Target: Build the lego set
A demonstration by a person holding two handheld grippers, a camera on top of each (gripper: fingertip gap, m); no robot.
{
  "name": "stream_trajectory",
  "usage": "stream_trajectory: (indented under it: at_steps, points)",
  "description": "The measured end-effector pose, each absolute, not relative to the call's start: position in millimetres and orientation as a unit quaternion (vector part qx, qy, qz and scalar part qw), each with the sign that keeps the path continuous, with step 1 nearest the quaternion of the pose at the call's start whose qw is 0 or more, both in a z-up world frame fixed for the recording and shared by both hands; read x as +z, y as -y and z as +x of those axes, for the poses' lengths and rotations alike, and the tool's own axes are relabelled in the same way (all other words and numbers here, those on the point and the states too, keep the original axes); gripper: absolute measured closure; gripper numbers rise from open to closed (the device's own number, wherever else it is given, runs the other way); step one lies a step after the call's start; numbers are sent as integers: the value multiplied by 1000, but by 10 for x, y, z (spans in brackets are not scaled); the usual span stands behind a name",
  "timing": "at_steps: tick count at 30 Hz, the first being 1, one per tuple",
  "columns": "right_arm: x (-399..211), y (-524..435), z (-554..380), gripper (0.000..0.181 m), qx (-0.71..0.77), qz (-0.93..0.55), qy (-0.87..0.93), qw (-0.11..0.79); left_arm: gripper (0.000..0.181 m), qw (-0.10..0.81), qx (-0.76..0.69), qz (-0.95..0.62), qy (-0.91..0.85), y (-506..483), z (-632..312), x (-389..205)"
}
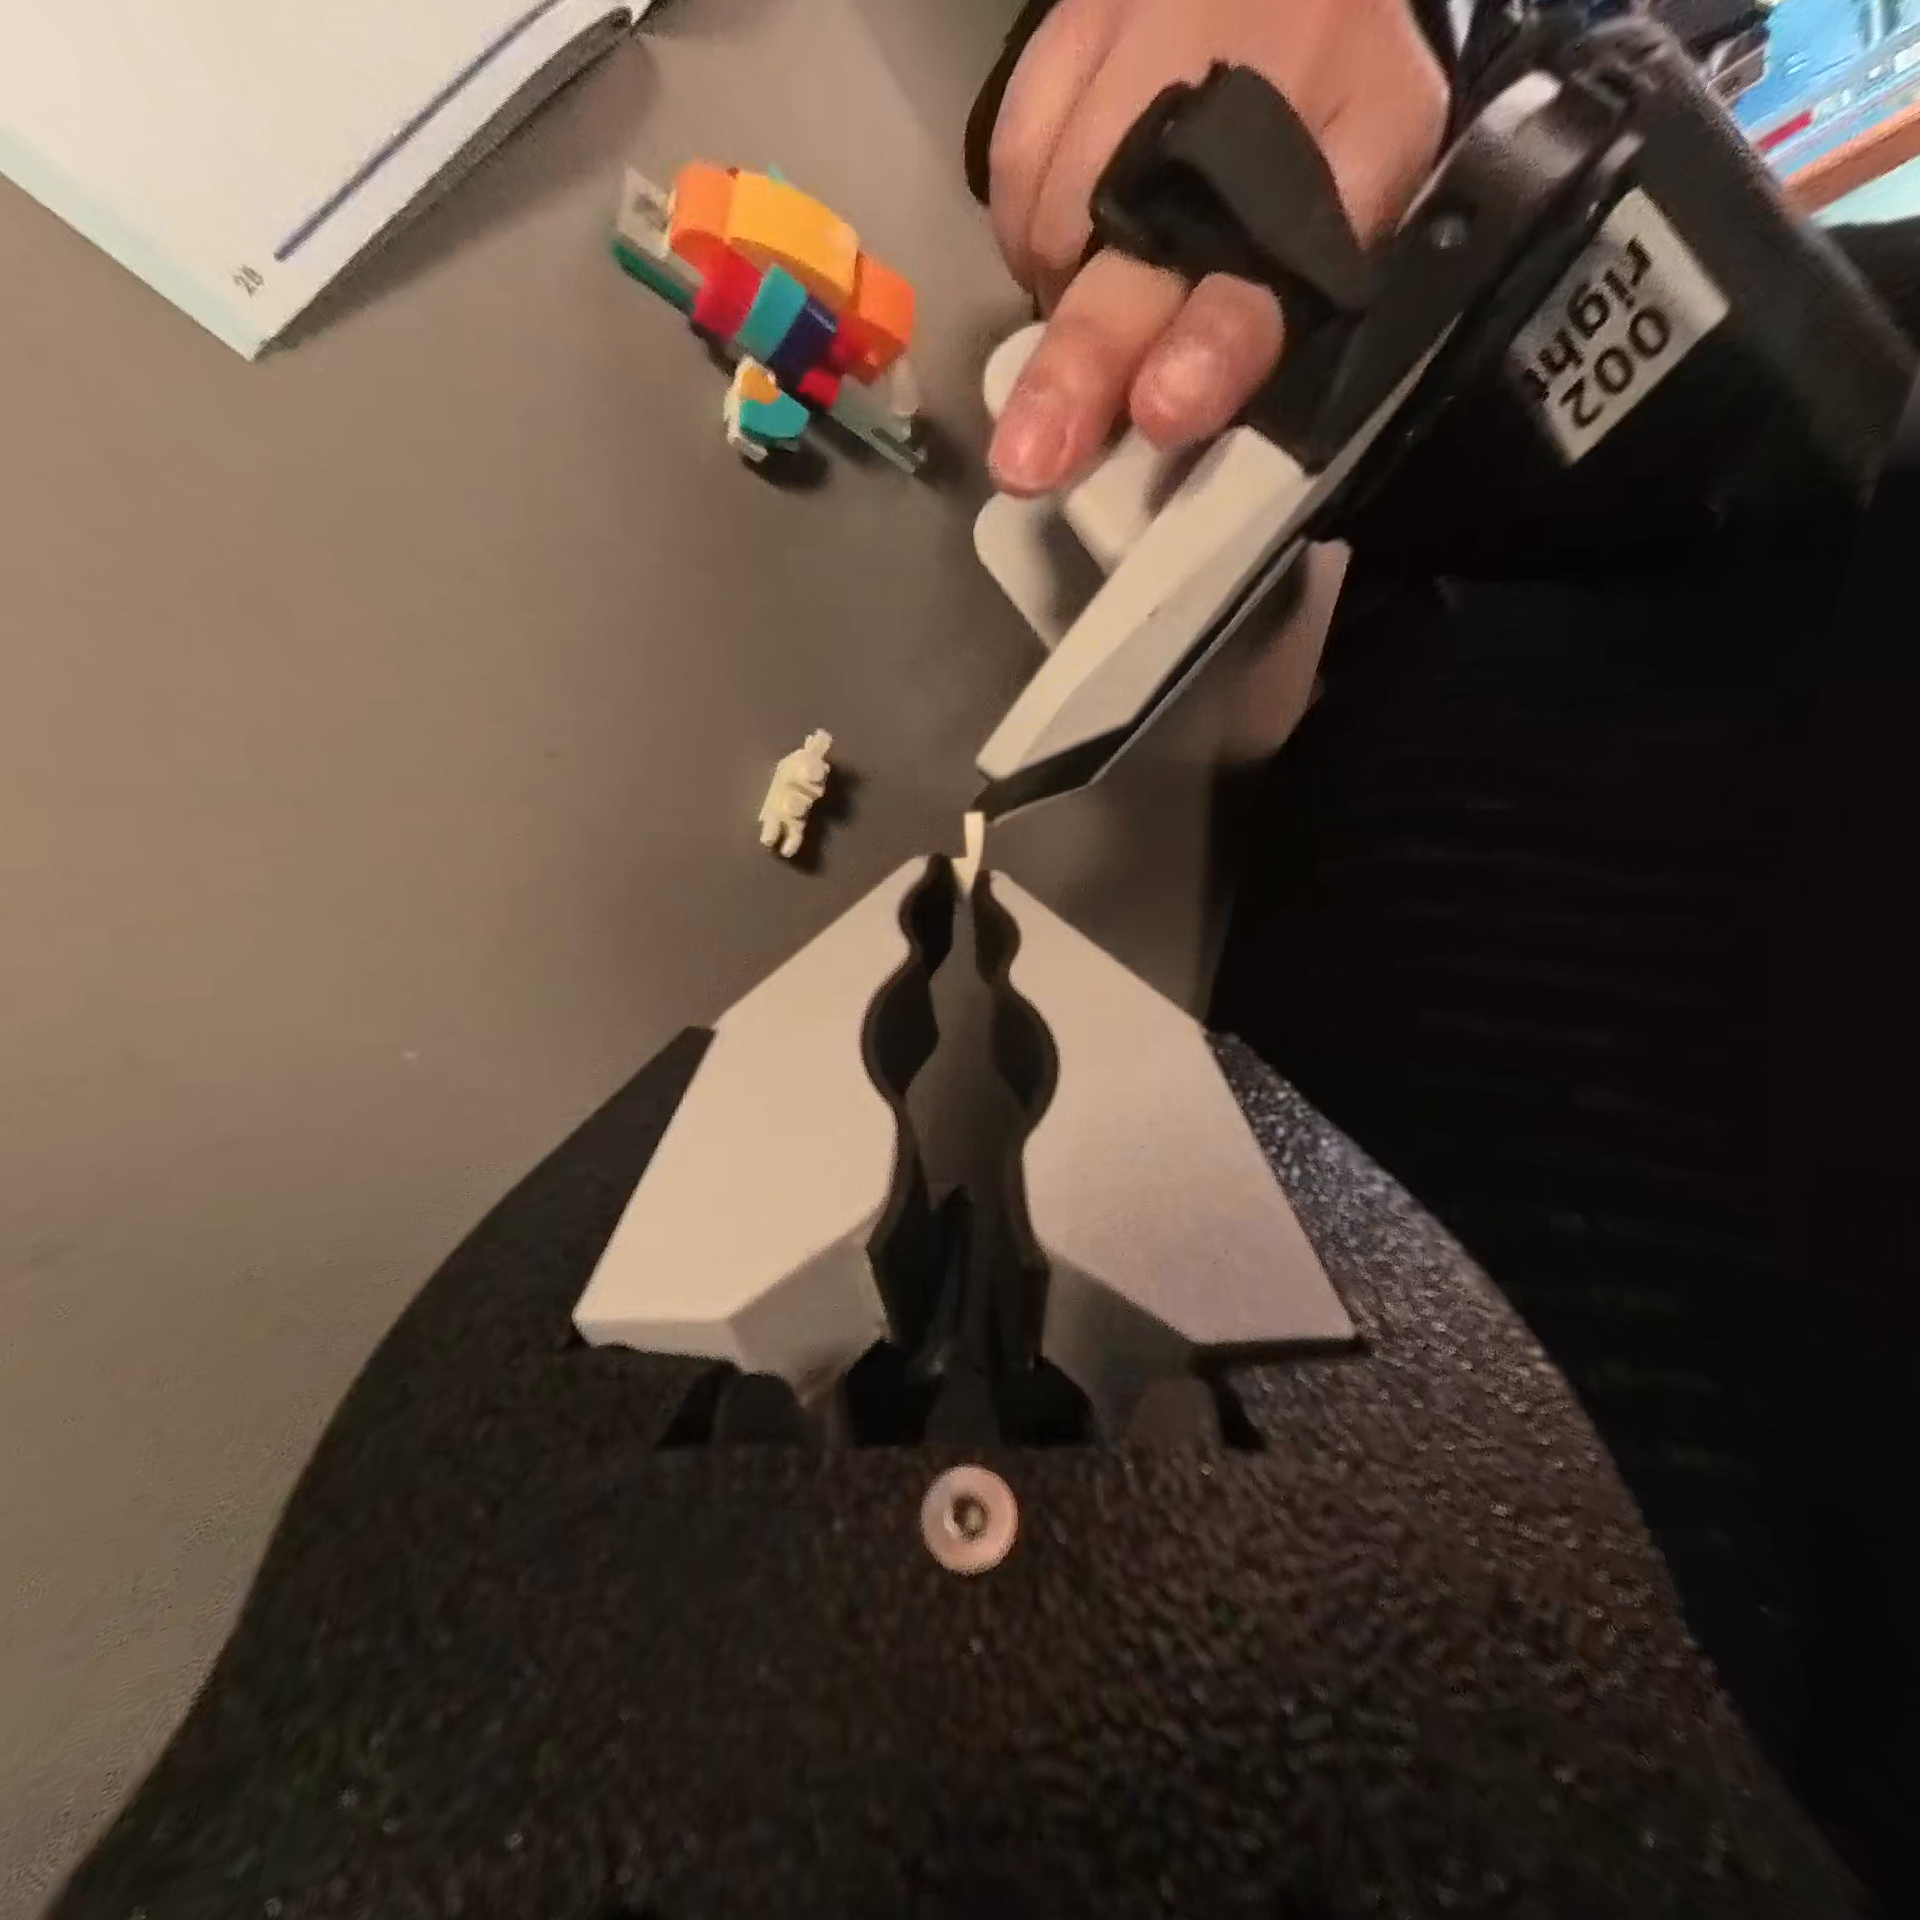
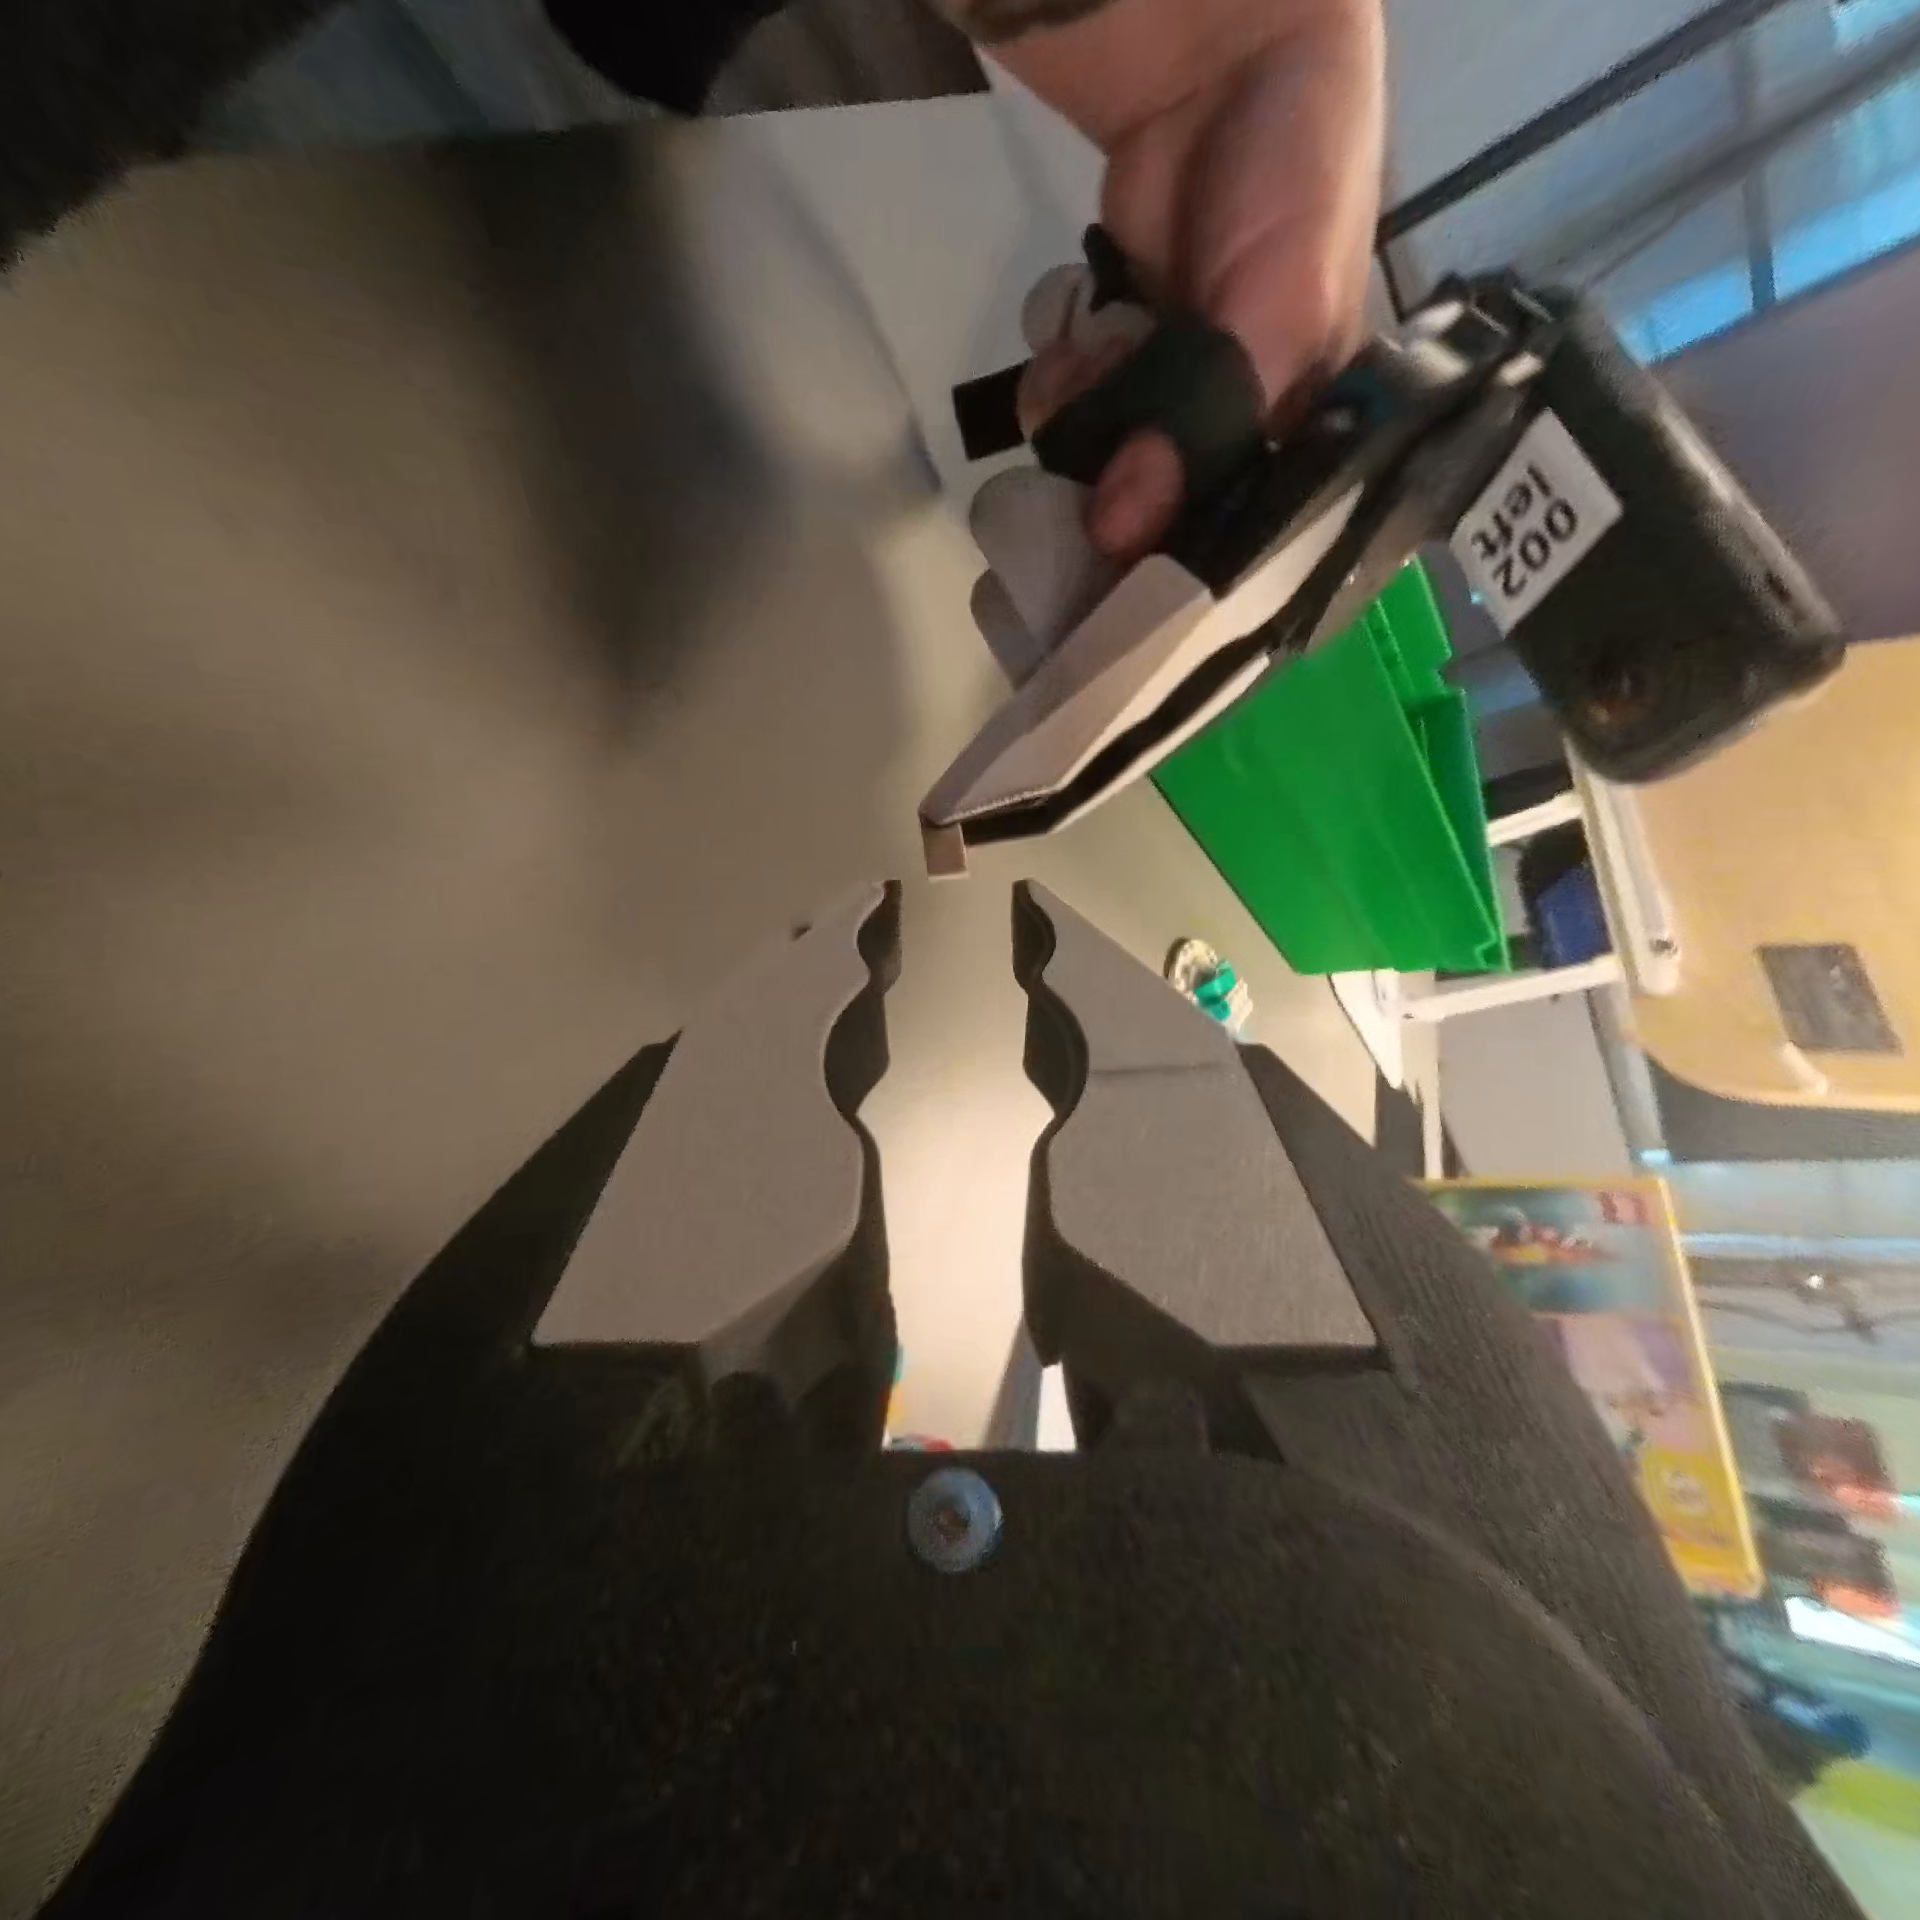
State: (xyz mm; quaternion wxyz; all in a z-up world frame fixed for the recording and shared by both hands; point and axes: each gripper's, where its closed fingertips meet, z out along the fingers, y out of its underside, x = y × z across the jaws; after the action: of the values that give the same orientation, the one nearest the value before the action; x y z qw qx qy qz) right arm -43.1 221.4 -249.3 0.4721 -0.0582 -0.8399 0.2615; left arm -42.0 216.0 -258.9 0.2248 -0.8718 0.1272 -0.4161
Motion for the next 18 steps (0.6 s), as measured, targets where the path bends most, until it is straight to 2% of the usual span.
stream_trajectory:
  at_steps: [6,10,18]
  points:
    - [-2556,-2115,-436,175,250,-32,849,464,179,213,-453,-857,-122,-2113,-335,-2581]
    - [-2642,-2107,-434,176,255,-63,865,428,179,212,-434,-867,-126,-2104,-340,-2660]
    - [-2925,-2082,-366,176,327,-293,872,217,163,262,-269,-898,-229,-2004,-459,-2834]
